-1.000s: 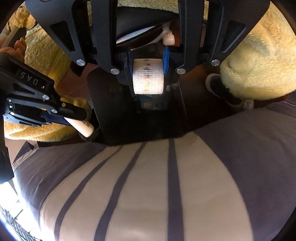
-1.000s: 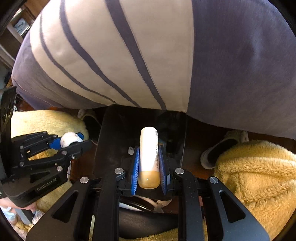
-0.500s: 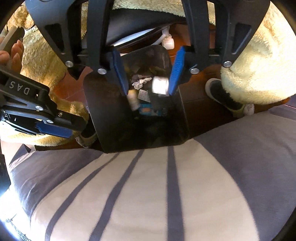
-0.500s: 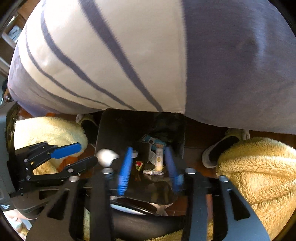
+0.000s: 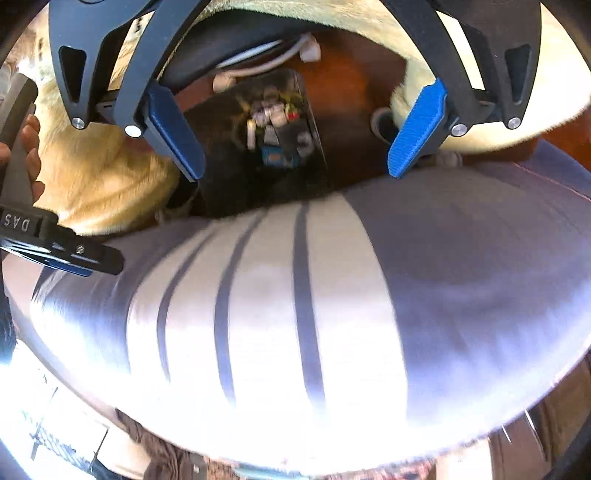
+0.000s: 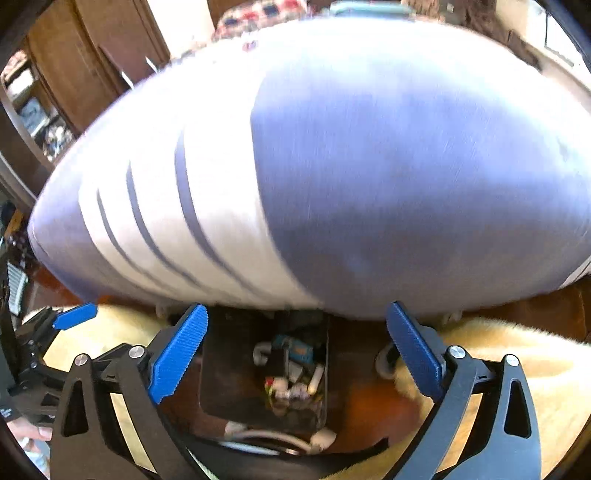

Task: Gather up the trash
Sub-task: 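Move both tools back over the bed toward the bottle and ribbon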

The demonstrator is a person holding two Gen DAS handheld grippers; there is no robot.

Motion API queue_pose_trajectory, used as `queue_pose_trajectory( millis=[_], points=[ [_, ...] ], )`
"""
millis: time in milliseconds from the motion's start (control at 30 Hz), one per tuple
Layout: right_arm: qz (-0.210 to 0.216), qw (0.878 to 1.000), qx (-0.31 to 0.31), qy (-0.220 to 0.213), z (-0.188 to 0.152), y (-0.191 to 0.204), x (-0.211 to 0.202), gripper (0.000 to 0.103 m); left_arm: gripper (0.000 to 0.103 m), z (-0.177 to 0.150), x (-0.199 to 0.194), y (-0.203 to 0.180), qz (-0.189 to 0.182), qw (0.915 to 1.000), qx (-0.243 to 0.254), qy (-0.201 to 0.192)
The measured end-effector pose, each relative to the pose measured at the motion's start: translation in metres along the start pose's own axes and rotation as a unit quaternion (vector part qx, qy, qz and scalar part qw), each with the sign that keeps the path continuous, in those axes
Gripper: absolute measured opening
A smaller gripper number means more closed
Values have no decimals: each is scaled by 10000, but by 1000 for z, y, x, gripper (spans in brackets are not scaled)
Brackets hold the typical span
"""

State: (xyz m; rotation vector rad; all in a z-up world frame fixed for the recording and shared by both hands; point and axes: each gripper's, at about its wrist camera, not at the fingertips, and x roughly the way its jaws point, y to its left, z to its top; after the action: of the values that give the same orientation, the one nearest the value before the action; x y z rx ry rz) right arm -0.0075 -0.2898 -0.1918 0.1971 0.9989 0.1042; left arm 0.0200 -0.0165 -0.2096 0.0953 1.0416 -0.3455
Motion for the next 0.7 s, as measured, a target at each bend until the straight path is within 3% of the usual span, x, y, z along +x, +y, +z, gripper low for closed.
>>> queue_pose_trajectory(
  millis=[200, 333, 700],
  points=[
    [-21, 9979, -250, -603, 47, 7, -36, 99, 95, 42, -32, 7, 157, 9982, 88, -575],
    [-41, 9960, -398, -805, 82, 13, -39, 99, 95, 74, -34, 16, 202, 9972, 24, -714],
    [-77, 9962, -482, -715, 160, 15, 4, 99, 95, 166, -1, 37, 586, 9959, 54, -680]
  ],
)
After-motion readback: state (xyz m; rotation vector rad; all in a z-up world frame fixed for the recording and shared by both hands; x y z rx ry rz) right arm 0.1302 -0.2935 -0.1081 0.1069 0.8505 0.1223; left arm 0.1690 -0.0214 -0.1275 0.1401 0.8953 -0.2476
